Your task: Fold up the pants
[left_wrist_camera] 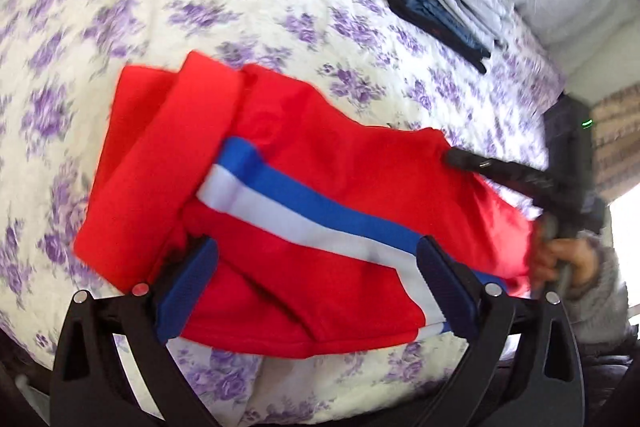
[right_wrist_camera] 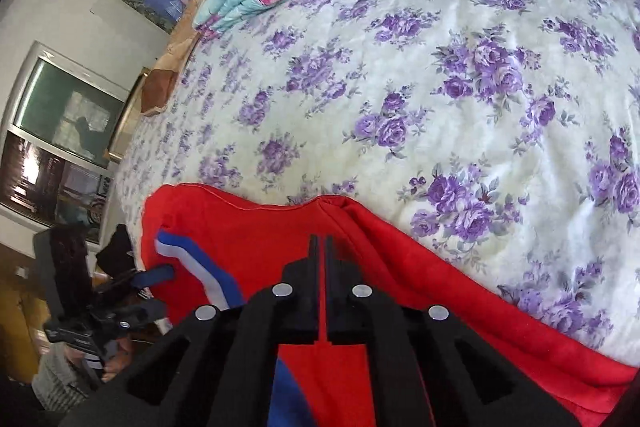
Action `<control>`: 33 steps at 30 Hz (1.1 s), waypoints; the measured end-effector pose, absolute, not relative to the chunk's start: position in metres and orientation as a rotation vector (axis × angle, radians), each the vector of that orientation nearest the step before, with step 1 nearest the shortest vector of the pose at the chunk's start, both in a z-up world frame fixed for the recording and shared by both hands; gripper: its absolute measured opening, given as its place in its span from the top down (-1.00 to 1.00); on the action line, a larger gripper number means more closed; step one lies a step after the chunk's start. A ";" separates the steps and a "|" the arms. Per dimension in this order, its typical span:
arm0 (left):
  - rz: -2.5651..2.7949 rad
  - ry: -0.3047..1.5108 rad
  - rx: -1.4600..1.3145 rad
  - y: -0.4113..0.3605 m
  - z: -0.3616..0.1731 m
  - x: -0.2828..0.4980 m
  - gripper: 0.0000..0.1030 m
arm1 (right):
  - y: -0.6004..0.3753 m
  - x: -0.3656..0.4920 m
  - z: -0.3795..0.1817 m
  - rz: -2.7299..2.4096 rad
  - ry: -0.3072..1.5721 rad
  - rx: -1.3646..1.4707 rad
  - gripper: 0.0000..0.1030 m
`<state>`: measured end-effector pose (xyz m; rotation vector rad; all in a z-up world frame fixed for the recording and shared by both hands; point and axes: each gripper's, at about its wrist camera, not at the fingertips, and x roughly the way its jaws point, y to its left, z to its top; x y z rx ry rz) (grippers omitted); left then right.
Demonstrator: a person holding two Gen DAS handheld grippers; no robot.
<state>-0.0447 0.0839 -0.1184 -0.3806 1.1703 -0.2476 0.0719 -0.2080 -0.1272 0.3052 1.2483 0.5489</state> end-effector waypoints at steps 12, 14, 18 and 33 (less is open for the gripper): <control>-0.187 1.182 -0.179 0.061 -0.111 -0.044 -0.91 | -0.345 -0.006 -0.083 0.350 0.985 0.587 -0.03; -0.182 1.162 -0.193 0.062 -0.104 -0.045 -0.91 | -0.395 -0.045 -0.080 0.239 0.927 0.668 -0.03; -0.191 1.144 -0.192 0.055 -0.093 -0.041 -0.91 | -0.474 -0.128 -0.086 -0.032 0.859 0.803 -0.03; -0.268 1.163 -0.105 0.021 -0.087 -0.020 -0.91 | -0.533 -0.190 -0.159 -0.229 0.611 1.144 0.36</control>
